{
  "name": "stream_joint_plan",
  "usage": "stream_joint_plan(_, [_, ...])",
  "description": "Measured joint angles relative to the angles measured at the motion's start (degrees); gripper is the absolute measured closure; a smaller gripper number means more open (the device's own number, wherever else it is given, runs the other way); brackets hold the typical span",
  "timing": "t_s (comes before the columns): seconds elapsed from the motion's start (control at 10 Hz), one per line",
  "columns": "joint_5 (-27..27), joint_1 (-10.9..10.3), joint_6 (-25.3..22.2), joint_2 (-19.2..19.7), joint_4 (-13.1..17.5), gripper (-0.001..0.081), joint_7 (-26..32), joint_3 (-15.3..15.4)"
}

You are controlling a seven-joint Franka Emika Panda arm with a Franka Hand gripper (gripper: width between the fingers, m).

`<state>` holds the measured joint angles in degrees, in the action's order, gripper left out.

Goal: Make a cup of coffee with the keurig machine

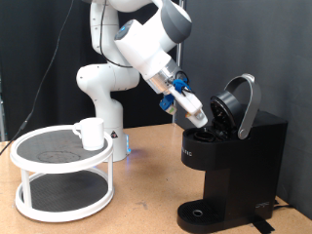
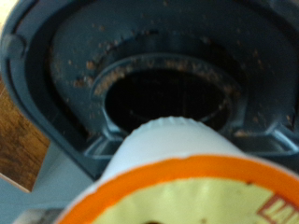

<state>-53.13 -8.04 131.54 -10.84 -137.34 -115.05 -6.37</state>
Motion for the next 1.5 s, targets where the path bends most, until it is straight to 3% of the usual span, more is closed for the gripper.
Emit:
stream_joint_plan(0.8, [-1.6,0.0,1.8,3.5,-0.1,0.047,2.3,1.3])
stream_joint_plan(0.9, [-1.7,0.0,1.8,3.5,-0.2,0.0395,2.3,1.5])
stream_joint_plan(1.0, [-1.8,0.0,1.8,3.5,-0.5,0.0395,2.3,1.7])
stream_joint_plan(1.2, [-2.6,0.0,1.7,3.5,-0.6,0.0114,2.7,1.8])
stream_joint_plan(1.5, [-6.6,0.1,-1.1,2.2,-0.3,0.0078,3.8,1.4])
